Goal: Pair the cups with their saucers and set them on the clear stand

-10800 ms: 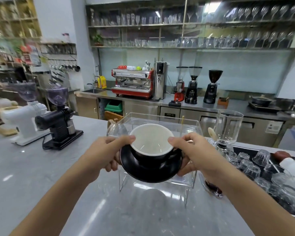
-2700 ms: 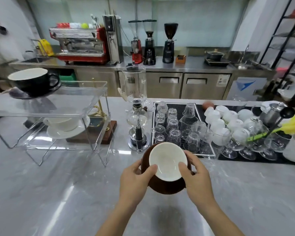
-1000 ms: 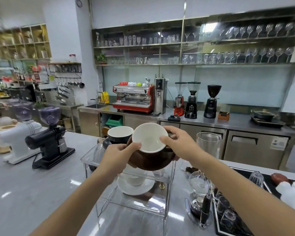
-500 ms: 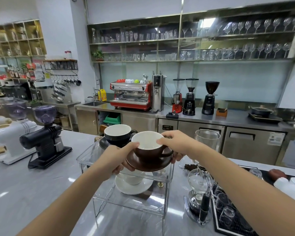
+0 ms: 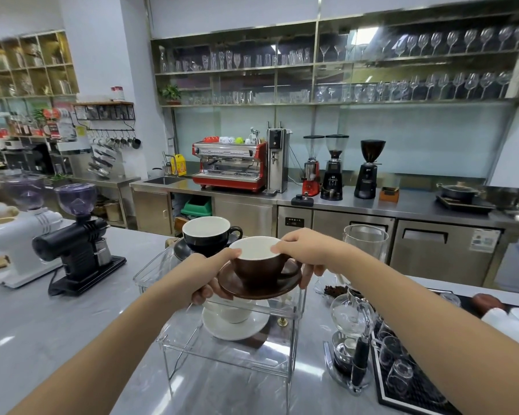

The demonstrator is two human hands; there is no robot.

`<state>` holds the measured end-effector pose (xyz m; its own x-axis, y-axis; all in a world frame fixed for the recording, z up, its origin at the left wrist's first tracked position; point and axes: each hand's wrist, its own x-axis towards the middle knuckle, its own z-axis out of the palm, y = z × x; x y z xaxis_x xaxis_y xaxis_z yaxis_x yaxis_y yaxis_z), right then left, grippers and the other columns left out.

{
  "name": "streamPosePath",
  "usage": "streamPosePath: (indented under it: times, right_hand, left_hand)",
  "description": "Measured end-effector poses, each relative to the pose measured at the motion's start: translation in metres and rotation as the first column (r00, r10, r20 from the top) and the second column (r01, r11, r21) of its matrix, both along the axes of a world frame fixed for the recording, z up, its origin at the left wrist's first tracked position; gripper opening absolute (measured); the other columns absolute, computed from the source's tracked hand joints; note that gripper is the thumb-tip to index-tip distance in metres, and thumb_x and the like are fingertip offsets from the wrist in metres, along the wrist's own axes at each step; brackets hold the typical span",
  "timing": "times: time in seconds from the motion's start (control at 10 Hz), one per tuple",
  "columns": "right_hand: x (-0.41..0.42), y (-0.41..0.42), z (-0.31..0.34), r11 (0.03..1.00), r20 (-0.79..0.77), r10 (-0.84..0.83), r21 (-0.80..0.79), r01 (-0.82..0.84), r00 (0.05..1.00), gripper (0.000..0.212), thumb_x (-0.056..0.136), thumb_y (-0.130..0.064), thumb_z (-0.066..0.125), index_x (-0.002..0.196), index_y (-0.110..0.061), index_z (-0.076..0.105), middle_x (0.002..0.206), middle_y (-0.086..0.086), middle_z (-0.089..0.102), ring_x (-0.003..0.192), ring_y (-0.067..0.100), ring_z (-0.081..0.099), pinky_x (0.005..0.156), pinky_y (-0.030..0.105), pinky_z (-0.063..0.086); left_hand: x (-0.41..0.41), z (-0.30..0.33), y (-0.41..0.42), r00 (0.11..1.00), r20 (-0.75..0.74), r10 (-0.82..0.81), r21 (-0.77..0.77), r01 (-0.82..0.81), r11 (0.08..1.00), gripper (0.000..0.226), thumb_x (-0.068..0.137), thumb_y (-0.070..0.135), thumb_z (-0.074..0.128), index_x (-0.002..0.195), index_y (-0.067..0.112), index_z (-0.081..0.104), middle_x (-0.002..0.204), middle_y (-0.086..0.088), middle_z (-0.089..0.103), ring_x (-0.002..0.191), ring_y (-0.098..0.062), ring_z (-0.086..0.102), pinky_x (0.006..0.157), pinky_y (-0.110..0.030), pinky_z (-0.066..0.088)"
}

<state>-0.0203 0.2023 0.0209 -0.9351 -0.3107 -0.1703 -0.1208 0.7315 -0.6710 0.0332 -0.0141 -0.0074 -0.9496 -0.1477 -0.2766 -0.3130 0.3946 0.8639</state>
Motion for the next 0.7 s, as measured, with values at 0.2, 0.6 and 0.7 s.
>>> streamPosePath:
  times: [0.2,0.6,0.7]
  right_hand:
    - [0.001,-0.002,-0.003,1.000,0.020,-0.012,-0.008,0.012,1.000,0.026,0.096,-0.032,0.051,0.109,-0.013,0.063,0.087,0.012,0.064,0.051,0.022,0.067,0.040,0.022,0.031]
    - [0.010,0.000,-0.006,0.998,0.009,-0.051,-0.025,0.051,0.999,0.041,0.098,-0.043,0.049,0.113,-0.009,0.066,0.085,0.011,0.069,0.058,0.024,0.073,0.038,0.017,0.037]
    - [0.016,0.001,-0.005,0.997,-0.043,-0.064,-0.040,0.062,0.997,0.040,0.097,-0.044,0.049,0.112,-0.010,0.066,0.085,0.004,0.070,0.063,0.024,0.075,0.043,0.020,0.044]
  left_hand:
    - [-0.002,0.000,0.001,0.999,-0.035,-0.002,-0.067,-0.001,0.998,0.059,0.091,0.059,0.059,0.086,0.001,0.067,0.050,-0.008,0.065,0.036,-0.011,0.037,0.036,-0.015,0.026]
    - [0.002,-0.004,-0.003,0.963,-0.262,-0.066,-0.397,-0.045,0.917,0.069,0.094,0.066,0.047,0.065,0.008,0.074,0.060,-0.006,0.075,0.044,-0.012,0.056,0.049,-0.021,0.046]
    - [0.007,-0.002,-0.002,0.914,-0.402,-0.061,-0.493,-0.160,0.855,0.065,0.096,0.059,0.048,0.055,0.013,0.069,0.056,-0.001,0.073,0.047,-0.010,0.059,0.052,-0.023,0.044]
